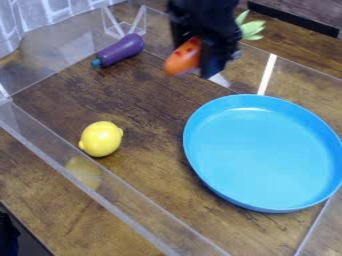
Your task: Move the carrot to the right side
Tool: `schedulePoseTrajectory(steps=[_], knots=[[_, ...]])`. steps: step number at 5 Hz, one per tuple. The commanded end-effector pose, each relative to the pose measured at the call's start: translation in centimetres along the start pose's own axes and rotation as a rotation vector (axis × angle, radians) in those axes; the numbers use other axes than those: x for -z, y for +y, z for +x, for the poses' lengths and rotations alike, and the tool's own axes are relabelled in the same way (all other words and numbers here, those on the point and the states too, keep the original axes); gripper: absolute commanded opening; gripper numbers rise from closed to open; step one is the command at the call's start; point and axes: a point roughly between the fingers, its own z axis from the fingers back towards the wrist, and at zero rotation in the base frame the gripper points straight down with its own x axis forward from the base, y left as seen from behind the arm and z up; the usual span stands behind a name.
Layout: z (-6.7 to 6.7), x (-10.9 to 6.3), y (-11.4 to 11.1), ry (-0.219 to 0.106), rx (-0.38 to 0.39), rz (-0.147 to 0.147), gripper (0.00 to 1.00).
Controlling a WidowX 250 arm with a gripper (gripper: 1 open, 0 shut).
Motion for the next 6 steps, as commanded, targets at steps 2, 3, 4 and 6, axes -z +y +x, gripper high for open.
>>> schedulePoseTrajectory(steps=[2, 3, 4, 6], knots=[[0.2, -0.1, 1.6, -0.035, -0.019, 0.022, 0.00], [0.4, 1.0, 1.8, -0.028, -0.010, 0.020, 0.00], [0.7, 1.7, 2.1, -0.024, -0.007, 0.019, 0.00], [2.0, 1.8, 0.5, -0.050, 0.047, 0.001, 0.00]])
